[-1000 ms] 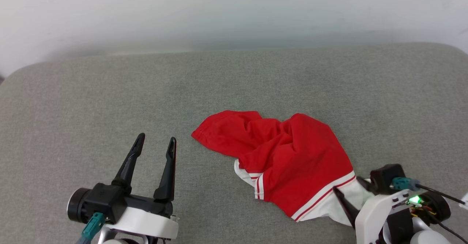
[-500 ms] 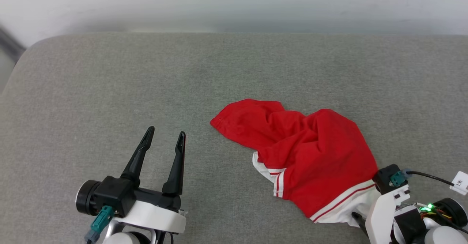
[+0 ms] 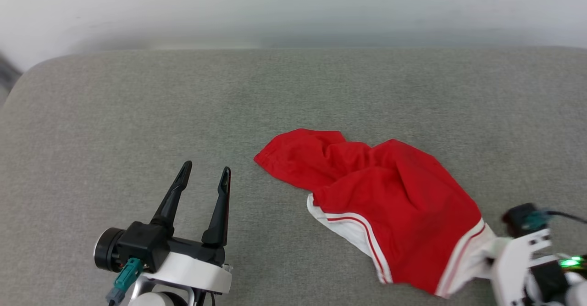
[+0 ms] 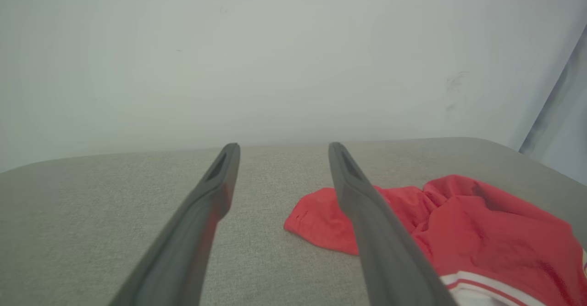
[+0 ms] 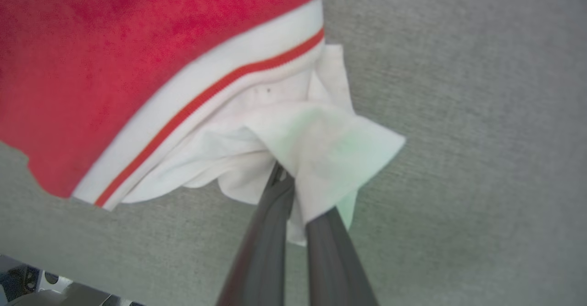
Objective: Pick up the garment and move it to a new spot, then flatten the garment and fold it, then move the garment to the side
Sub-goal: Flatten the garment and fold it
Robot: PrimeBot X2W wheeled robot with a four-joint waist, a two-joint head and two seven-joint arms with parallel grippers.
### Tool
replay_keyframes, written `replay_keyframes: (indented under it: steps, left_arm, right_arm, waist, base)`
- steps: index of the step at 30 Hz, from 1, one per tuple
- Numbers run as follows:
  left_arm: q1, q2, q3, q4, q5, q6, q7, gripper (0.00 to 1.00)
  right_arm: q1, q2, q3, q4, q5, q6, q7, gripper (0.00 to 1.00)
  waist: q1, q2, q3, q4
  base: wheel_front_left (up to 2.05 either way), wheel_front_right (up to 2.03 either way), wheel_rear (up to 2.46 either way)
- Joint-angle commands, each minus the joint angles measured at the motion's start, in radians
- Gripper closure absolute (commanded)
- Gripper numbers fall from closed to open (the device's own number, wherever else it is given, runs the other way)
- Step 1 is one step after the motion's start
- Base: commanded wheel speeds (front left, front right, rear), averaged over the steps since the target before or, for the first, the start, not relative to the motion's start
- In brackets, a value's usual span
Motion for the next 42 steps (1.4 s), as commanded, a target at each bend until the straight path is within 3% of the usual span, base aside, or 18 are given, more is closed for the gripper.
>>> replay_keyframes:
  steps: [1, 8, 9, 10, 16, 26, 35, 39, 42]
  left_arm:
    - [0.005, -0.004, 0.001, 0.002, 0.007, -0.001, -0.003, 0.0]
    - [-0.001, -0.004, -0.017, 0.008, 0.0, -0.002, -0.003, 0.0]
    - [-0.002, -0.003, -0.019, 0.01, -0.001, -0.002, -0.003, 0.0]
    - [-0.003, -0.002, -0.02, 0.013, -0.001, -0.002, -0.003, 0.0]
    - [-0.003, 0.002, -0.023, 0.018, -0.006, -0.002, -0.003, 0.0]
    - [0.014, 0.0, -0.03, 0.021, -0.025, -0.002, -0.003, 0.0]
    - [0.0, 0.015, -0.092, 0.065, -0.093, -0.002, -0.003, 0.0]
    - [-0.074, 0.038, -0.143, 0.096, -0.119, -0.002, 0.092, 0.0]
    - [-0.143, 0.048, -0.177, 0.113, -0.15, -0.002, 0.262, 0.0]
  right_arm:
    - [0.016, -0.024, -0.035, 0.002, -0.006, -0.002, -0.007, 1.0]
    - [0.052, -0.045, -0.197, 0.041, -0.035, -0.001, -0.073, 1.0]
    - [0.05, -0.04, -0.207, 0.046, -0.048, -0.001, -0.097, 0.65]
    - [0.048, -0.025, -0.219, 0.06, -0.054, -0.001, -0.115, 0.0]
    - [0.005, 0.013, -0.228, 0.049, -0.07, -0.001, -0.254, 0.0]
    - [-0.022, 0.089, -0.252, -0.119, -0.088, -0.001, -0.615, 0.0]
    - [0.001, 0.167, -0.253, -0.173, -0.095, -0.001, -0.783, 0.0]
    - [0.001, 0.169, -0.248, -0.177, -0.105, -0.001, -0.786, 0.0]
    - [-0.008, 0.169, -0.25, -0.182, -0.111, -0.001, -0.783, 0.0]
  waist:
    - [-0.0001, -0.0001, -0.003, -0.014]
    - [-0.0001, -0.0001, 0.005, -0.032]
    - [-0.0001, -0.0001, 0.006, -0.033]
    - [-0.0001, -0.0001, 0.007, -0.034]
    - [-0.0001, -0.0001, 0.004, -0.041]
    - [-0.0001, -0.0001, -0.024, -0.08]
    - [-0.0001, -0.0001, -0.009, -0.097]
    - [-0.0001, -0.0001, 0.009, -0.097]
    - [-0.0001, -0.0001, 0.027, -0.098]
  base:
    - [0.0, 0.0, 0.0]
    - [0.0, 0.0, 0.0]
    - [0.0, 0.0, 0.0]
    - [0.0, 0.0, 0.0]
    - [0.0, 0.0, 0.0]
    - [0.0, 0.0, 0.0]
    - [0.0, 0.0, 0.0]
    - [0.0, 0.0, 0.0]
    - [0.0, 0.0, 0.0]
